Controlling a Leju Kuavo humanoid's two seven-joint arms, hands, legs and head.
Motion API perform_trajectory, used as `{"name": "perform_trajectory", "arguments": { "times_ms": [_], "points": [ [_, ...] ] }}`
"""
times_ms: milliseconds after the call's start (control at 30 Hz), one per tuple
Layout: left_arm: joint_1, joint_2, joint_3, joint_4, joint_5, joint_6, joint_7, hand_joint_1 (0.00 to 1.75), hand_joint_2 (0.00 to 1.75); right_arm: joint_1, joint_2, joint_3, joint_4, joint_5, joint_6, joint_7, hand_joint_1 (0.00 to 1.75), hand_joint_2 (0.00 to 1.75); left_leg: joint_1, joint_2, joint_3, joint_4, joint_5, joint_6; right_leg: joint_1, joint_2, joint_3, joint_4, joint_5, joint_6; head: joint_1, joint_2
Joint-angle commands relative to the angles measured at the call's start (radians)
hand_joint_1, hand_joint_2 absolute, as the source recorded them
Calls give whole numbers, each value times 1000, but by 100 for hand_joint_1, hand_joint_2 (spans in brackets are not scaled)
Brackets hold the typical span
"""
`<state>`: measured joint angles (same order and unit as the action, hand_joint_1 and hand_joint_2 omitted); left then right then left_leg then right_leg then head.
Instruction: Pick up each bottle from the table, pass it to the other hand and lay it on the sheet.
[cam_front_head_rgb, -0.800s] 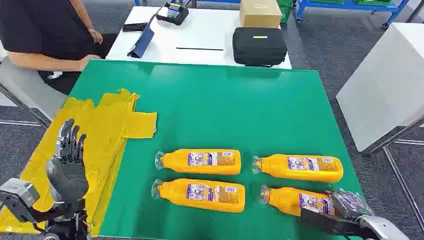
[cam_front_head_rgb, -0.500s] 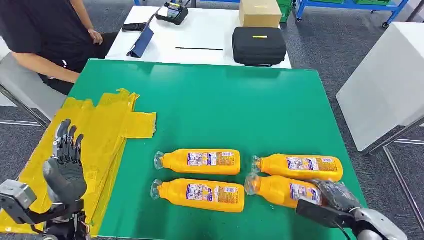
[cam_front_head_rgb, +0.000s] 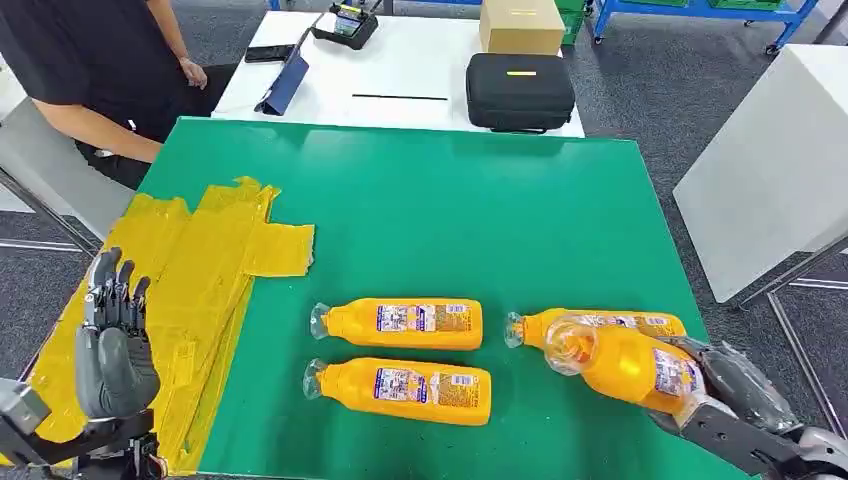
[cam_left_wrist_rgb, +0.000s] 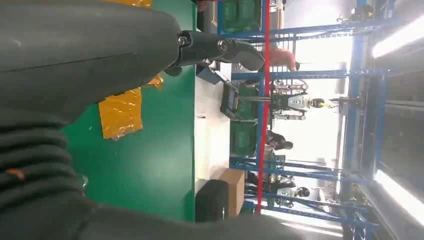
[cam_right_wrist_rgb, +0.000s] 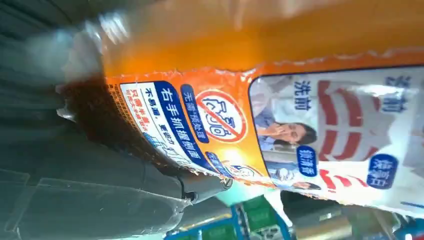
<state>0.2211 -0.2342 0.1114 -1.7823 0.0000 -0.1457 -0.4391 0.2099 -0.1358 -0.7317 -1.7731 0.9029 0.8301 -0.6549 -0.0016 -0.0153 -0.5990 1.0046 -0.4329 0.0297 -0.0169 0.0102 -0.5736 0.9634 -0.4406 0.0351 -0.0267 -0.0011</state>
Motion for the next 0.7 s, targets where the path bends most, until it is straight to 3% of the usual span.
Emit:
{"name": "perform_trajectory", "arguments": {
  "times_ms": [33, 67, 200, 333, 467, 600, 700],
  "points": [
    [-22, -19, 50, 75, 4, -17, -14, 0, 175, -147, 213, -77, -46, -99, -76, 29, 175, 175, 0, 2, 3, -2, 0, -2, 1, 1, 2, -1, 0, -2, 0, 0],
    [-23, -18, 49, 78, 5, -19, -14, 0, 175, -148, 219, -59, -49, -106, -88, 33, 175, 175, 1, 3, 3, -2, 0, -2, 1, 2, 2, -2, 1, -2, 0, 0],
    [-40, -15, -5, 60, -13, -54, 12, 0, 175, -216, 270, 255, -16, -258, -210, 140, 175, 175, 2, 10, 5, -2, -1, -2, 2, 8, 3, -2, 2, -2, 0, 0],
    [-82, 7, -87, 91, -5, -71, 28, 0, 175, -249, 233, 511, 63, -474, -359, 249, 175, 175, 3, 16, 7, -2, -1, -3, 3, 12, 3, -1, 2, -3, 0, 0],
    [-96, 16, -106, 114, 7, -70, 27, 0, 175, -263, 216, 578, 103, -501, -419, 262, 175, 175, 3, 11, 7, -2, 1, -2, 3, 7, 4, -1, 2, -3, 0, 0],
    [-118, 57, -201, 156, 46, -72, 25, 0, 175, -233, 104, 715, 178, -591, -580, 250, 175, 175, 3, 7, 5, -2, 1, -1, 3, 3, 4, -2, 1, -2, 0, 0],
    [-123, 70, -244, 167, 74, -58, 28, 0, 175, -221, 49, 775, 200, -641, -639, 249, 175, 175, 3, 5, 5, -2, 1, -1, 3, 2, 5, -2, 1, -2, 0, 0]
  ]
}}
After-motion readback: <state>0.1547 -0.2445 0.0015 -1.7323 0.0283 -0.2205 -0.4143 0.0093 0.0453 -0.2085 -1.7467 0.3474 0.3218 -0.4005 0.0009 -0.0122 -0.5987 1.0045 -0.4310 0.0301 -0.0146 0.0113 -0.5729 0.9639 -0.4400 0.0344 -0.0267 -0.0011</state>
